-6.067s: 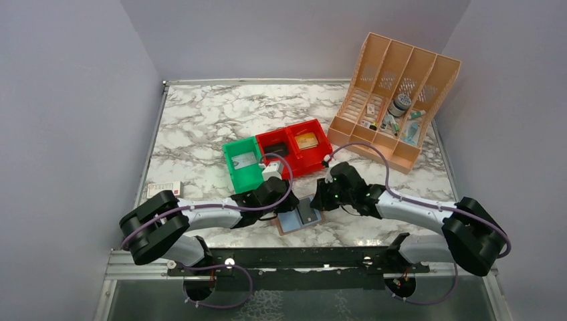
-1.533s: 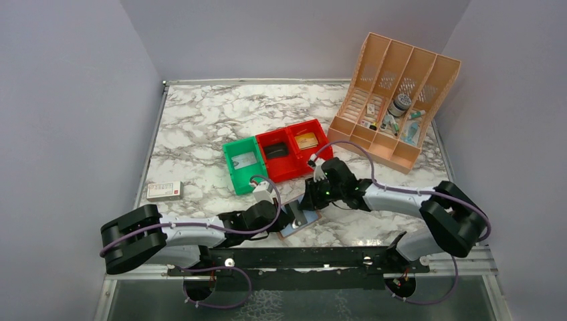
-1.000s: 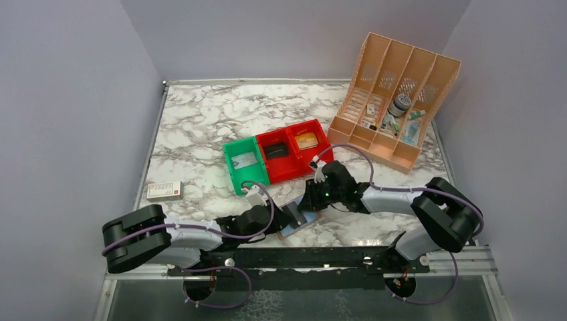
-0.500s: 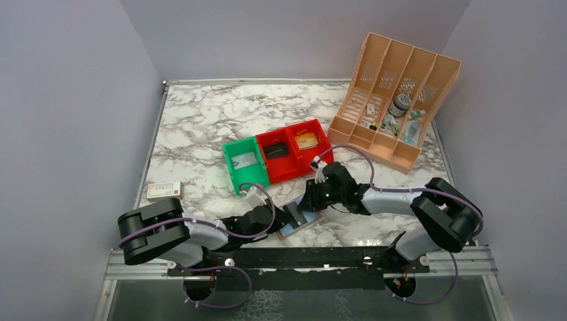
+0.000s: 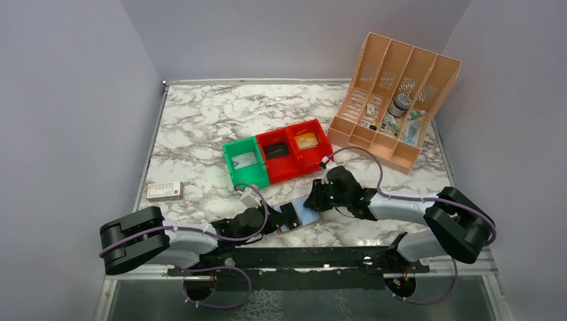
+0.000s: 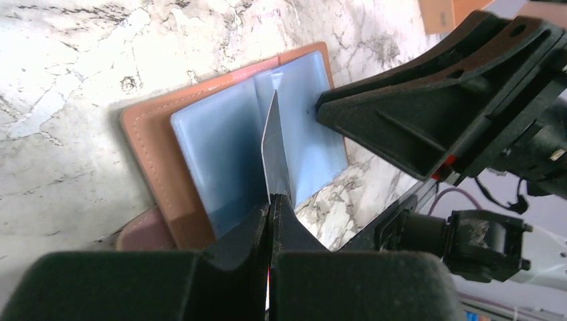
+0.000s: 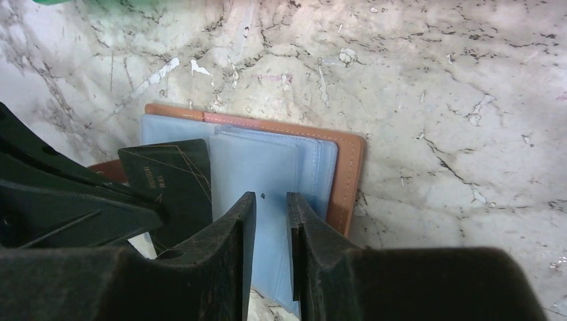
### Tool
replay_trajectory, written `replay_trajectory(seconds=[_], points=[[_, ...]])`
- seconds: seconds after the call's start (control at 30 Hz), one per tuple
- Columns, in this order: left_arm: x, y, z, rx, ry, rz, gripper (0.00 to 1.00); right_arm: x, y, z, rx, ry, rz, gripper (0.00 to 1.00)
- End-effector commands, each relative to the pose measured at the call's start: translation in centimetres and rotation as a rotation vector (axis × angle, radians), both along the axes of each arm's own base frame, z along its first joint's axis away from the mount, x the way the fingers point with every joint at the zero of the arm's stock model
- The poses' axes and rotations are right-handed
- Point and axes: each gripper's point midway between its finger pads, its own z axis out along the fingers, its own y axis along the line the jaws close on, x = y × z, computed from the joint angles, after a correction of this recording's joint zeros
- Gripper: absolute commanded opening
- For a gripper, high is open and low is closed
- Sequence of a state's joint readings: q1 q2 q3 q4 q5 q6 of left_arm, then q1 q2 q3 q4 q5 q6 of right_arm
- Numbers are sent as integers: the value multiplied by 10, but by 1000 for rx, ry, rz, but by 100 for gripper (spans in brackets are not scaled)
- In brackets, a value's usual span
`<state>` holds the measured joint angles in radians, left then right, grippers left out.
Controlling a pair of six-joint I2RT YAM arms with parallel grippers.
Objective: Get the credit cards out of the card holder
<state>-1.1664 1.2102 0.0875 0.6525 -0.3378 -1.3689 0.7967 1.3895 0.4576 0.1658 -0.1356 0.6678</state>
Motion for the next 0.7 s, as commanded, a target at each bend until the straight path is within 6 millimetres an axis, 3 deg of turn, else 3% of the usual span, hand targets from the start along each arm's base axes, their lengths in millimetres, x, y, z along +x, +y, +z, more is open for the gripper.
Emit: replay_trajectory(seconds=[0.0,0.23,0.4,0.5,0.67], points=[[-17,18,-26,164,21,-90,0,-2,-28,-17,-133,-11,-15,26],[-18,30,-15,233,-1,-103,0,13,-13,37,-37,-124,-1,32],[-16,20,25,174,-123,-165,0,7,-2,75,104,-196,42,57],[-14,16,45,113,-186,-175,0,-1,2,84,170,-205,67,63],[-17,9,59,81,-242,-223,0,-23,15,90,294,-218,193,64]])
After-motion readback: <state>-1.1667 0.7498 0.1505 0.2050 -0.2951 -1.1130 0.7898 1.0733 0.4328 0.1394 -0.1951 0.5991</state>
